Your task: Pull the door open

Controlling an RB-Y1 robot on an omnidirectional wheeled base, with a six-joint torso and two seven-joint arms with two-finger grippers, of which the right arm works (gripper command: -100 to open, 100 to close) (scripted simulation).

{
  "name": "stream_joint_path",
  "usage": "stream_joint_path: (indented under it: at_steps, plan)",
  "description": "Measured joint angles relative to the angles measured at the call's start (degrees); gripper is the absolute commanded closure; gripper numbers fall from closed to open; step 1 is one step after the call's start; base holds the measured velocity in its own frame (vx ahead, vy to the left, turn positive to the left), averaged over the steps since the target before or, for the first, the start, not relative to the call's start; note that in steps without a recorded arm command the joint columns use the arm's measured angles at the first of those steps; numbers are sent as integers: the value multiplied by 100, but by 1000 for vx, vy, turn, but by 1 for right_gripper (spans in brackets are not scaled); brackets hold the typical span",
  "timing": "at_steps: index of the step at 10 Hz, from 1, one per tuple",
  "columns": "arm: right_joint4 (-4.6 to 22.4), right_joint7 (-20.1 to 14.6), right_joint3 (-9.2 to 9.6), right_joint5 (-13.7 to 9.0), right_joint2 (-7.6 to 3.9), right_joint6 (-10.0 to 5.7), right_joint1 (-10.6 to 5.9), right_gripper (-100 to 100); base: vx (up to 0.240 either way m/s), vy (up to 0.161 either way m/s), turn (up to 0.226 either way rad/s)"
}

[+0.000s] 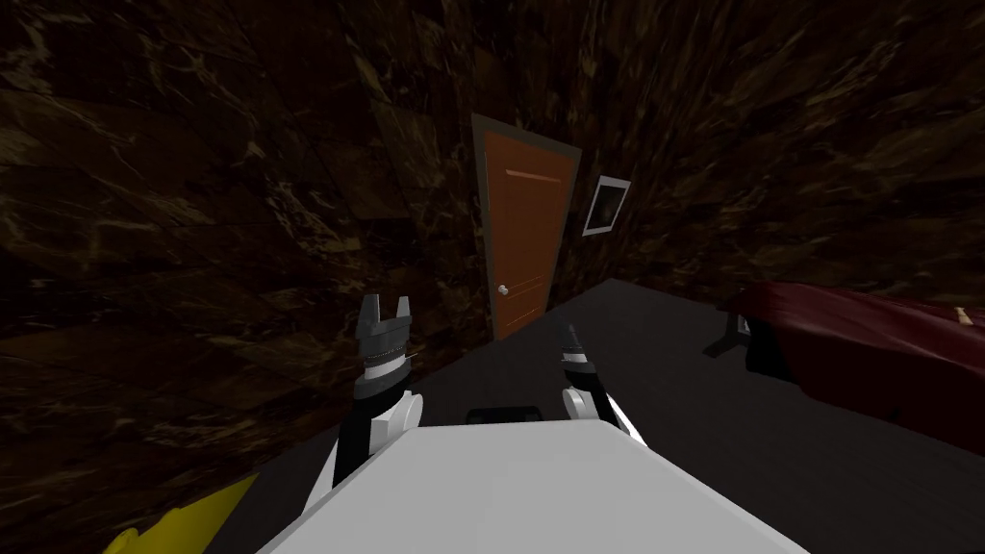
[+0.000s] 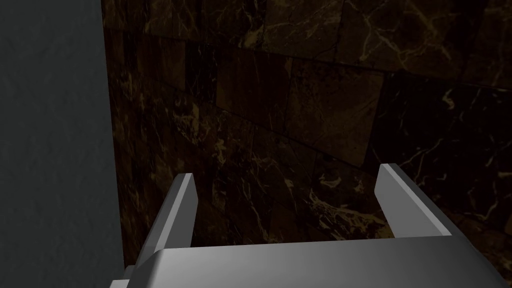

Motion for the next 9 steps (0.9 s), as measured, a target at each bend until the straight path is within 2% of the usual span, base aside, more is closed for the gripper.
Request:
stream_joint_path:
  at_steps: [2, 4, 7, 9]
  plan:
    - [305, 327, 57, -33, -59, -1, -123, -100, 77, -11, 74]
    - [466, 564, 110, -42, -80, -35, -150, -100, 62, -7, 101]
    - [922, 1065, 185, -95, -176, -58, -329, -100, 83, -11, 106]
    - [1196, 1256, 200, -126, -237, -118, -433, -100, 75, -22, 98]
